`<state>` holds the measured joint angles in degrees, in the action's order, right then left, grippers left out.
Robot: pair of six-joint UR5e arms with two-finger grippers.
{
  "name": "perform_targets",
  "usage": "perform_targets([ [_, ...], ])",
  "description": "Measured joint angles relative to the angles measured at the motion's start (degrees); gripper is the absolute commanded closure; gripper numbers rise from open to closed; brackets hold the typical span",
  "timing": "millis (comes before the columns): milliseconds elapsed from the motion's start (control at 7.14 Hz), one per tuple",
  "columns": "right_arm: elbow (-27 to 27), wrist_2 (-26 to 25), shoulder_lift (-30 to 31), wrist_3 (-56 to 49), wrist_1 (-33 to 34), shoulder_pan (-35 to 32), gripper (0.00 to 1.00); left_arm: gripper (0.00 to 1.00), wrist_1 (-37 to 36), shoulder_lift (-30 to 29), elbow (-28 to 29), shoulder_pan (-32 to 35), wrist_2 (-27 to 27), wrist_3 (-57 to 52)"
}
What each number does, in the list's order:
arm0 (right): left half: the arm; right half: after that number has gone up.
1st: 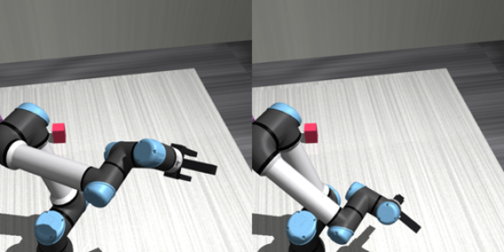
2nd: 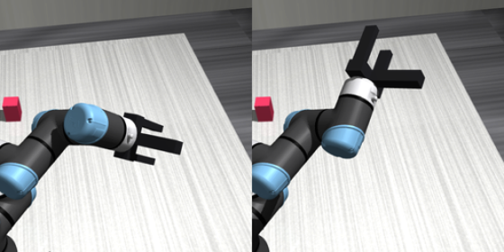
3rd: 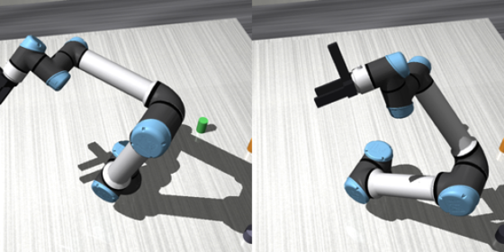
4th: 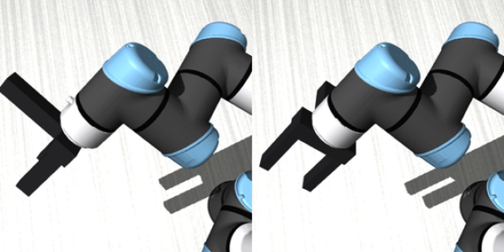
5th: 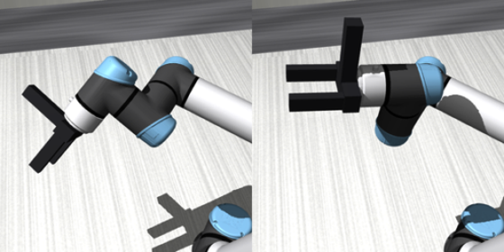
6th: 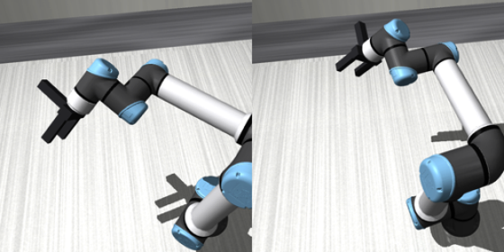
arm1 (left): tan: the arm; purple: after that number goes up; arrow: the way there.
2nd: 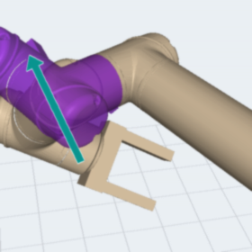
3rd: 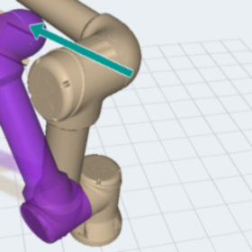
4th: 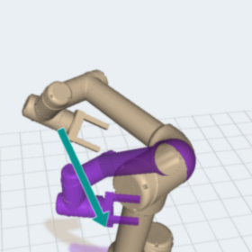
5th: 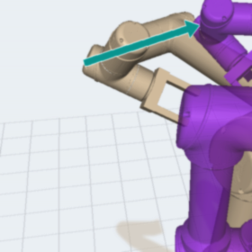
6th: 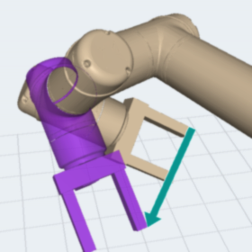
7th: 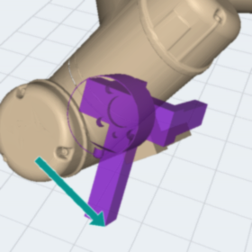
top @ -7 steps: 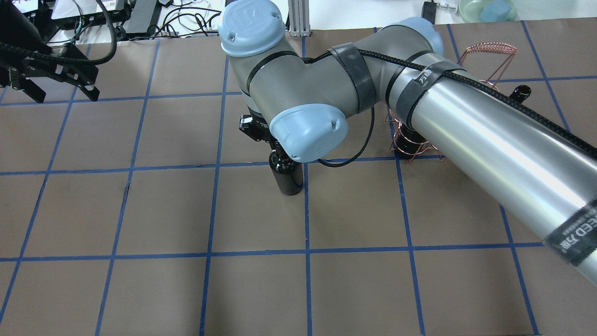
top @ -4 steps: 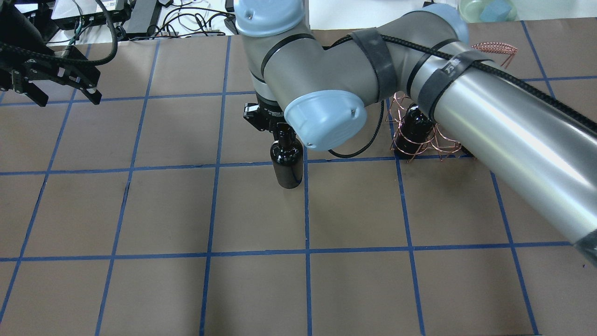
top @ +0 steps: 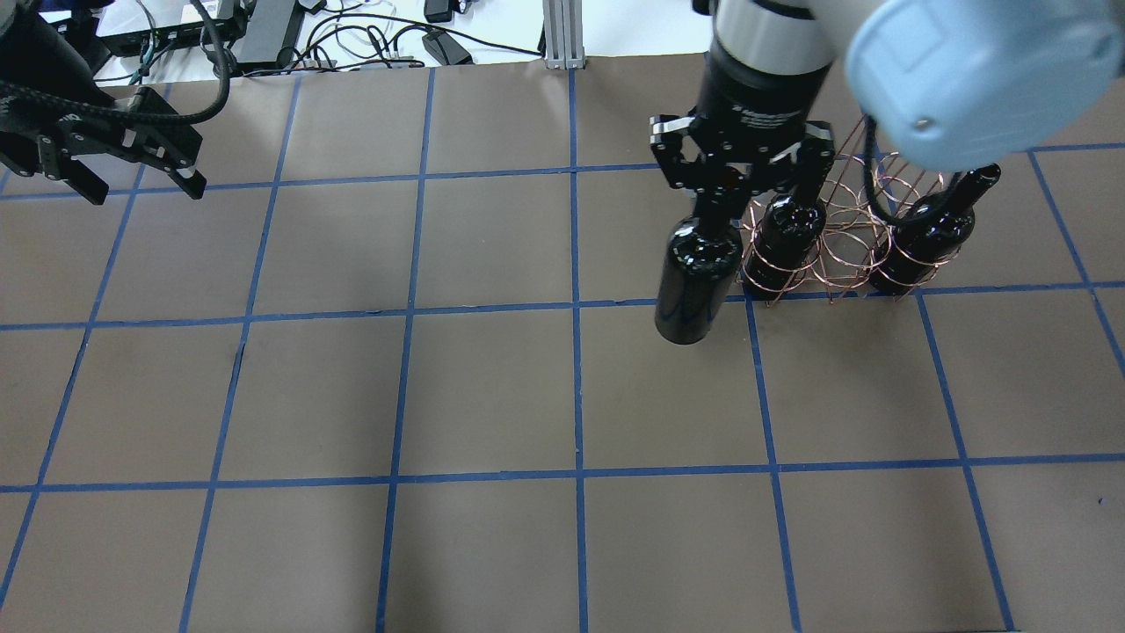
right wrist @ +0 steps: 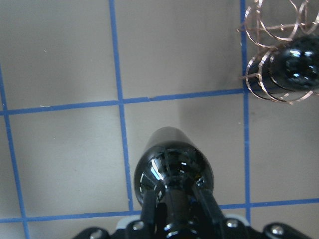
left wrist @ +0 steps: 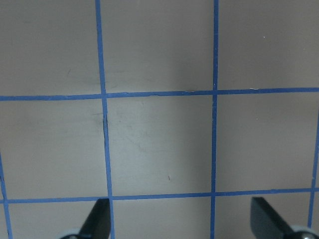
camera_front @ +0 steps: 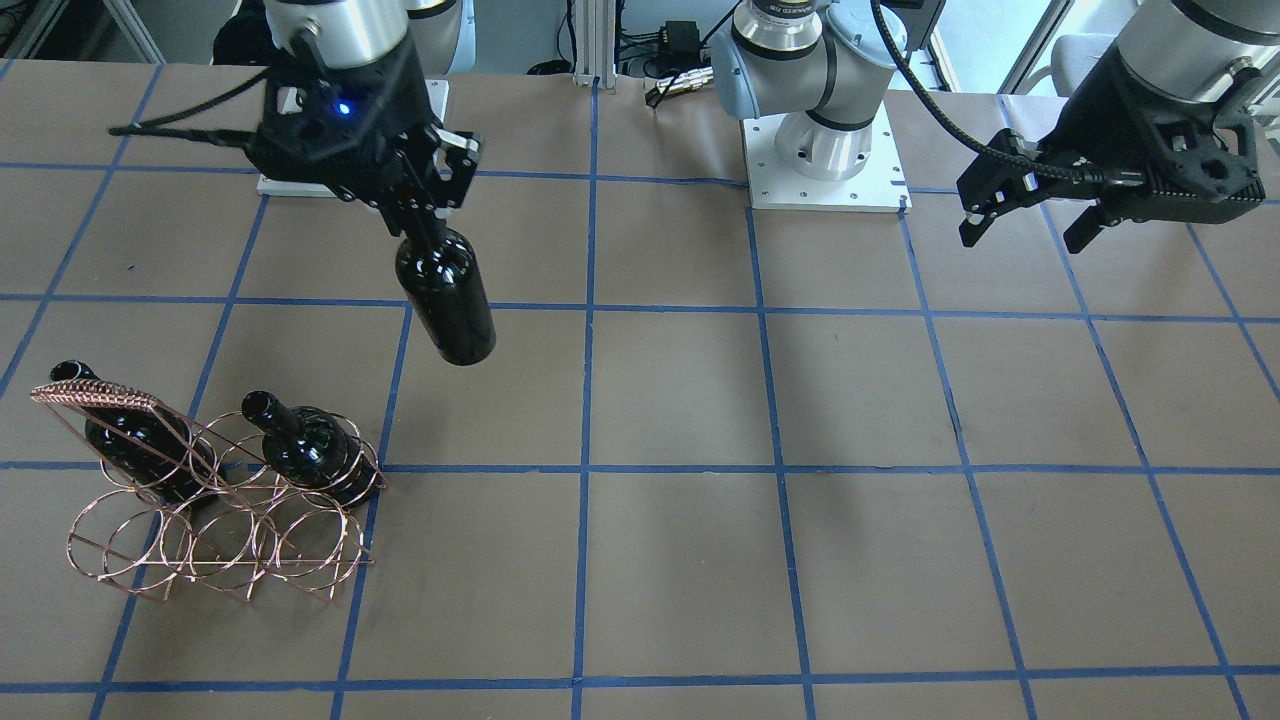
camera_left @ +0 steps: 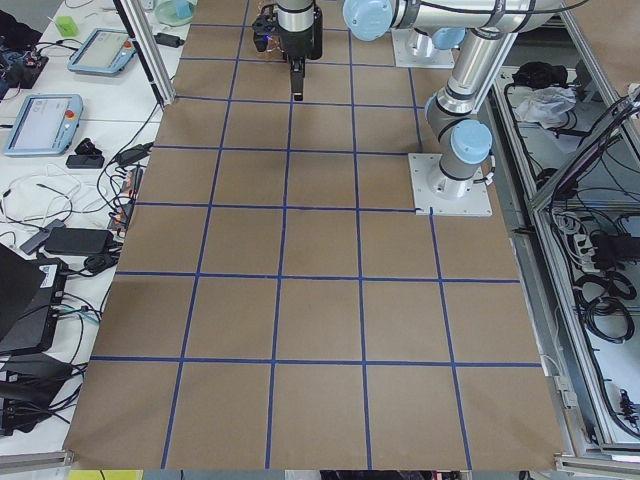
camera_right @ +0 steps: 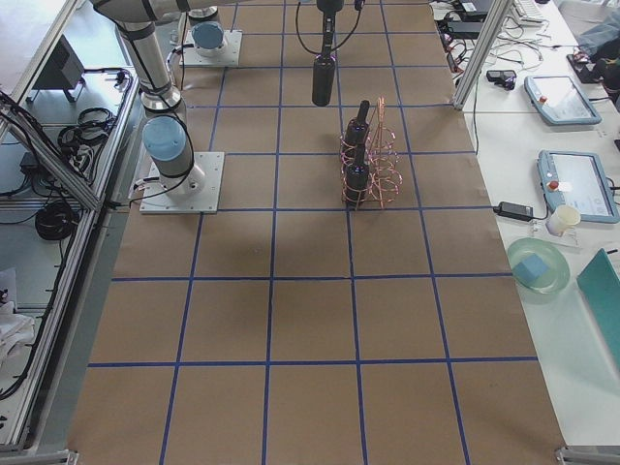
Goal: Place wine into wine basket
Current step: 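Lift the bottle with the right gripper and carry it above the wire rack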
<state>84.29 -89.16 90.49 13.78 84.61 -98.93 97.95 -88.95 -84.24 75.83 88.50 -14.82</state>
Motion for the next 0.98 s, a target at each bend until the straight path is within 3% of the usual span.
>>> perform_targets([
  [420, -0.11, -4.37, 4.98, -10.91, -4.67, 10.13, 1.00, 0.00, 0.00, 0.09, -0.16, -0.08, -0.28, 0.01],
  [981, -0.21, -2.11, 4.27, -24.54, -3.76, 21.54, 1.00, 0.00, 0.65, 0.35, -0.51, -0.02, -0.19, -0.03],
])
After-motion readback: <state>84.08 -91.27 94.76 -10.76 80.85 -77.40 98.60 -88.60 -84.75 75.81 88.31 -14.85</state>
